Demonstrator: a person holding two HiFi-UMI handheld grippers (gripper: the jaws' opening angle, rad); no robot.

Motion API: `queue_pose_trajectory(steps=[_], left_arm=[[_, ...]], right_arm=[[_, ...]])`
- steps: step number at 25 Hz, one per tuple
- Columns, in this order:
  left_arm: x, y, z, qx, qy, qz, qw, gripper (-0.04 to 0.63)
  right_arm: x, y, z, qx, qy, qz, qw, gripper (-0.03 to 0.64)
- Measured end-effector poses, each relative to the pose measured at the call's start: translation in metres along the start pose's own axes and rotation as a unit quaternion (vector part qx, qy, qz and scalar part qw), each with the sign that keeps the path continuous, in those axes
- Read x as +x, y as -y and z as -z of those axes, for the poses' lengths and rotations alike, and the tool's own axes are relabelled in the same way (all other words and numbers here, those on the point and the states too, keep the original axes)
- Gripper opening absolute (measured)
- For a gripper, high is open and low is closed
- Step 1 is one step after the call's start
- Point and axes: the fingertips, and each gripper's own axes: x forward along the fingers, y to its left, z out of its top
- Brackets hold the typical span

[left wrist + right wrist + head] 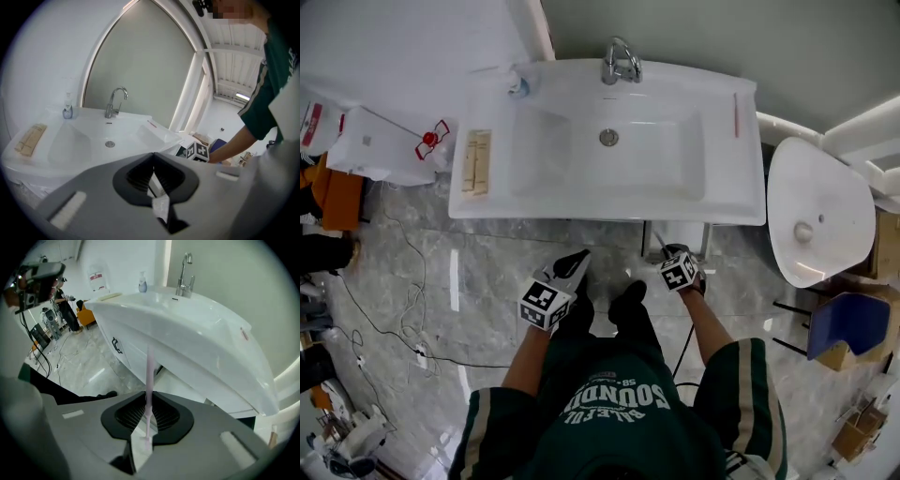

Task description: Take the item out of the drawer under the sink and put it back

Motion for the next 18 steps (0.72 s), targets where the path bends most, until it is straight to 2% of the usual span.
queue_pose_trajectory(steps=[6,11,15,18], left_arm=[[-0.018,-0.010,-0.029,0.027,0.016,0.008,0.9995,0.051],[-0.030,-0.024,-0.056,0.041,0.040,0.003,0.9984,0.051],[-0.038,-0.036,-0.084,0.054,0.063,-0.002,0.9965,0.051],[-0.046,-0.044,-0.104,0.068,0.081,-0.009,0.9944,0.051]], right_arm=[[-0.058,-0.022,-0.034,0.021,0.069,0.007,0.997,0.049],[-0.108,-0.027,-0.074,0.033,0.139,0.014,0.990,0.049],[-0.155,-0.017,-0.119,0.041,0.204,0.030,0.978,0.049],[-0.191,-0.009,-0.156,0.062,0.261,0.031,0.963,0.049]])
